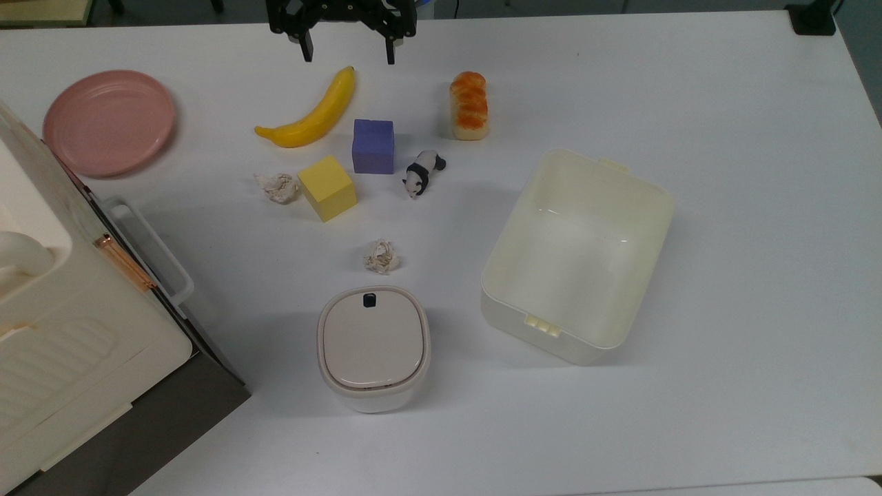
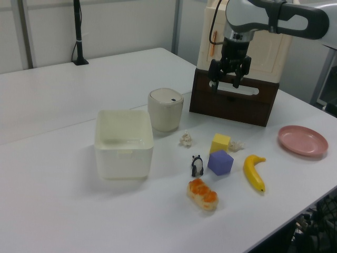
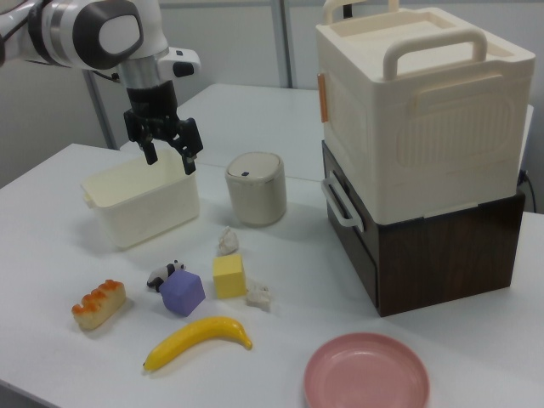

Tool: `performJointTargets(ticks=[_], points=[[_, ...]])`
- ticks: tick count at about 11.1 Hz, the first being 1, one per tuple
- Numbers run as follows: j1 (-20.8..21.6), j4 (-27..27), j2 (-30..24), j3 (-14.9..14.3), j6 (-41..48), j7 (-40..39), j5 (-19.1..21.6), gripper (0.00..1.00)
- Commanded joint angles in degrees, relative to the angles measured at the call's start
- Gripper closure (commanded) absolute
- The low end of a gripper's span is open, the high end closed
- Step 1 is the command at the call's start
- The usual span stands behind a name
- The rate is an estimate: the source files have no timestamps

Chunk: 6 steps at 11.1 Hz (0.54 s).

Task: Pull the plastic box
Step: 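Move the gripper over the rim of the cream plastic box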

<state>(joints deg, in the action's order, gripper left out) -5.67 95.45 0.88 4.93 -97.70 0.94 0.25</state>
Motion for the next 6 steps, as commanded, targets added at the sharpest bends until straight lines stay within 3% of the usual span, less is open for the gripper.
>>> performJointTargets(ticks=[1, 6], points=[[0.58, 0.37, -0.28, -0.71, -0.14, 0.13, 0.98, 0.00], [0.57, -1.23, 1.05, -0.71, 0.05, 0.12, 0.28, 0.00]])
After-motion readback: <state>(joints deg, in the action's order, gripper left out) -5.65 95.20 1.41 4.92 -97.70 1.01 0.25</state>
